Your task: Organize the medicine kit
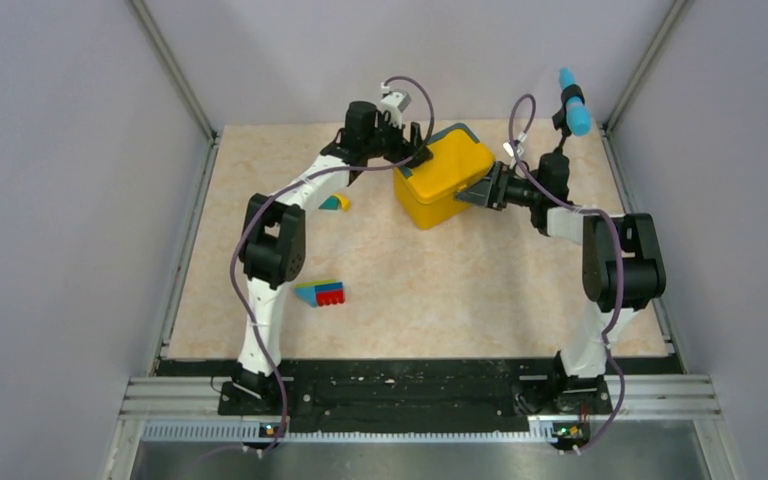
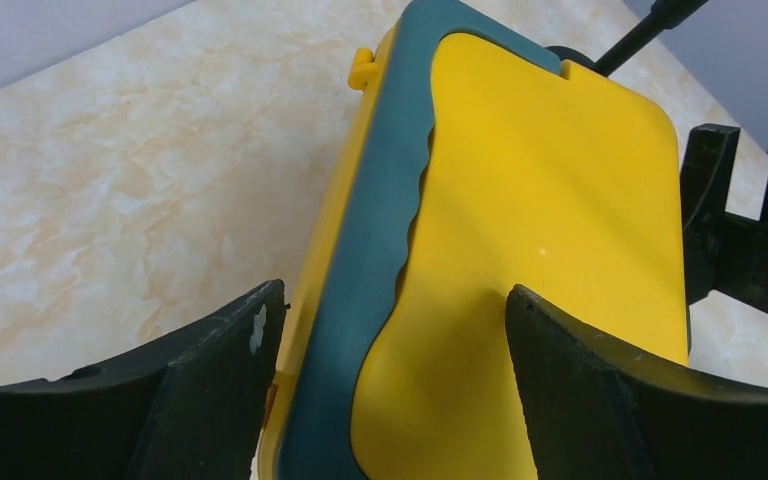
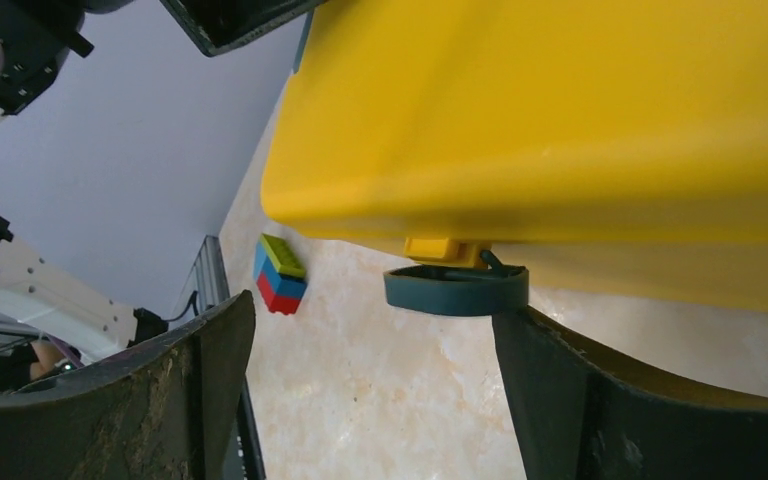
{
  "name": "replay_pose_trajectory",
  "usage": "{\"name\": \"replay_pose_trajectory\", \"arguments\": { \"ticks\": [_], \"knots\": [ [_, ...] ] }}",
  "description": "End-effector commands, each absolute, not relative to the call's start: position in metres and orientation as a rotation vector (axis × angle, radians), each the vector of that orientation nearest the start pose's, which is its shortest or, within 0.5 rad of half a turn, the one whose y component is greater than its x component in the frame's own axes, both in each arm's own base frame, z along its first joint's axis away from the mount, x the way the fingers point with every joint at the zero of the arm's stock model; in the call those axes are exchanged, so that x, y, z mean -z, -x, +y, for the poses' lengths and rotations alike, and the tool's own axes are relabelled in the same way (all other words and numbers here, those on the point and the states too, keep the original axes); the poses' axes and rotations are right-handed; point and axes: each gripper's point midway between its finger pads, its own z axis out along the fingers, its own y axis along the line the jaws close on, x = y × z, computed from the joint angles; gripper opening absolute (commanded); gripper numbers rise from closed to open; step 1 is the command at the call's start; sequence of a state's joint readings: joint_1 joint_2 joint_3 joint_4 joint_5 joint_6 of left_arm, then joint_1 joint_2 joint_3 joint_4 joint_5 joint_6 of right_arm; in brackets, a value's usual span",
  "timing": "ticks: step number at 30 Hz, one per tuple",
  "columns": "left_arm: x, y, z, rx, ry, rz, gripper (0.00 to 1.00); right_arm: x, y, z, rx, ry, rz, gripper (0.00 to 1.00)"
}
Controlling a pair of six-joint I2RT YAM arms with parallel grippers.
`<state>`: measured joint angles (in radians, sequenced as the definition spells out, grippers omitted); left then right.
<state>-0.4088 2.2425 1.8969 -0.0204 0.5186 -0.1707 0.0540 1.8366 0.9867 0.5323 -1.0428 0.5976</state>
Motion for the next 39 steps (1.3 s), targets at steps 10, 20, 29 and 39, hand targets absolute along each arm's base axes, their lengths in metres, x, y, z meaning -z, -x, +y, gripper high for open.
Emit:
{"name": "replay_pose_trajectory", "arguments": {
  "ticks": [10, 20, 29, 39],
  "knots": [
    [-0.127, -0.517, -0.309, 0.638, -0.574, 2.081, 0.78, -0.201, -0.407, 0.185, -1.427, 0.279, 1.837, 0.82],
    [-0.127, -0.507, -0.314, 0.656, -0.613, 2.083, 0.78, -0.151, -0.440, 0.172, -1.289, 0.112, 2.011, 0.77],
    [-0.128, -0.497, -0.322, 0.653, -0.690, 2.069, 0.78, -0.166, -0.442, 0.185, -1.416, 0.252, 1.858, 0.80],
    [-0.126, -0.495, -0.323, 0.654, -0.701, 2.071, 0.78, -0.193, -0.432, 0.190, -1.492, 0.354, 1.778, 0.71]
  ]
}}
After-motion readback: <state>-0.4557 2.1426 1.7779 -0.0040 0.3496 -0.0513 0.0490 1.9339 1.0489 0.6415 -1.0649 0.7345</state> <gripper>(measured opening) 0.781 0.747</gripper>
